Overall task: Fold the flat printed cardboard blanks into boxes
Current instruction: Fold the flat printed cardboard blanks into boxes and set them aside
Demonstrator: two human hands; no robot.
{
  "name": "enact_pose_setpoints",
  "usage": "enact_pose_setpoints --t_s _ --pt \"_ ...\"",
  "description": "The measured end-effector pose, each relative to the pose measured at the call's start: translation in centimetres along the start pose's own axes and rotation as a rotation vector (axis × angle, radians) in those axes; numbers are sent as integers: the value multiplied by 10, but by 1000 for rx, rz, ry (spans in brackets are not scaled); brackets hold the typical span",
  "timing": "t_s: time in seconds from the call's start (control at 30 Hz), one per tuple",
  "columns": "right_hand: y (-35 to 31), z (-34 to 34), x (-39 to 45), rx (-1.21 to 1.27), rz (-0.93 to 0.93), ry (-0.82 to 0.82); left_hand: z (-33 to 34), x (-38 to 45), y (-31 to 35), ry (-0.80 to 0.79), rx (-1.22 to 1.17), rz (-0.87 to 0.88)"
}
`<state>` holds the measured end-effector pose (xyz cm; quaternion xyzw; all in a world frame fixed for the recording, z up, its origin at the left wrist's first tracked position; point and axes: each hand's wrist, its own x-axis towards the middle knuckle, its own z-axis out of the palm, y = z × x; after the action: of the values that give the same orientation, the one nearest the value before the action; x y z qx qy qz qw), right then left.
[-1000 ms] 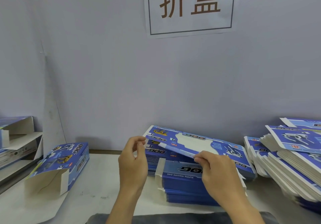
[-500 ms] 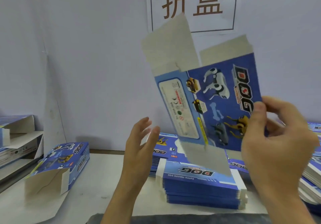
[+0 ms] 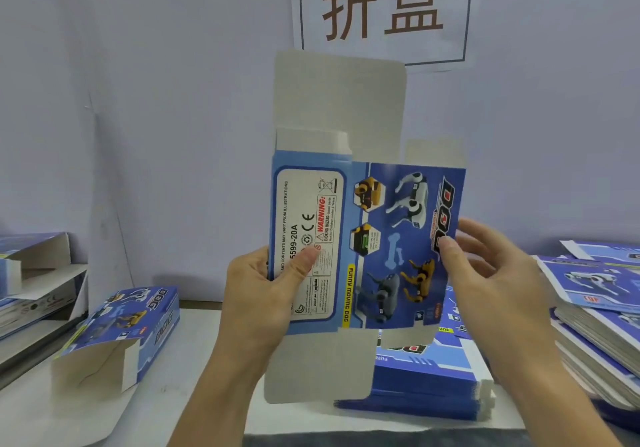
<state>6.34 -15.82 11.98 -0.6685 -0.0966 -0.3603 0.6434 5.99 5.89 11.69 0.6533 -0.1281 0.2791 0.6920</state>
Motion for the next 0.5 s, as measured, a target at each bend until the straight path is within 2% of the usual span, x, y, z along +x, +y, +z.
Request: enact_pose_setpoints --t_s 0.2,0.33,0.43,0.5 --pt "-18 -17 2 41 -96 -33 -15 -2 7 -133 113 78" --pt "-36 -37 3 -16 -109 -193 -21 -1 14 -210 253 57" --pt "-46 -47 4 -96 -62 -308 -19 2 17 -112 382 108" --pt "-53 -40 0 -132 -73 -373 -9 -1 18 -12 499 239"
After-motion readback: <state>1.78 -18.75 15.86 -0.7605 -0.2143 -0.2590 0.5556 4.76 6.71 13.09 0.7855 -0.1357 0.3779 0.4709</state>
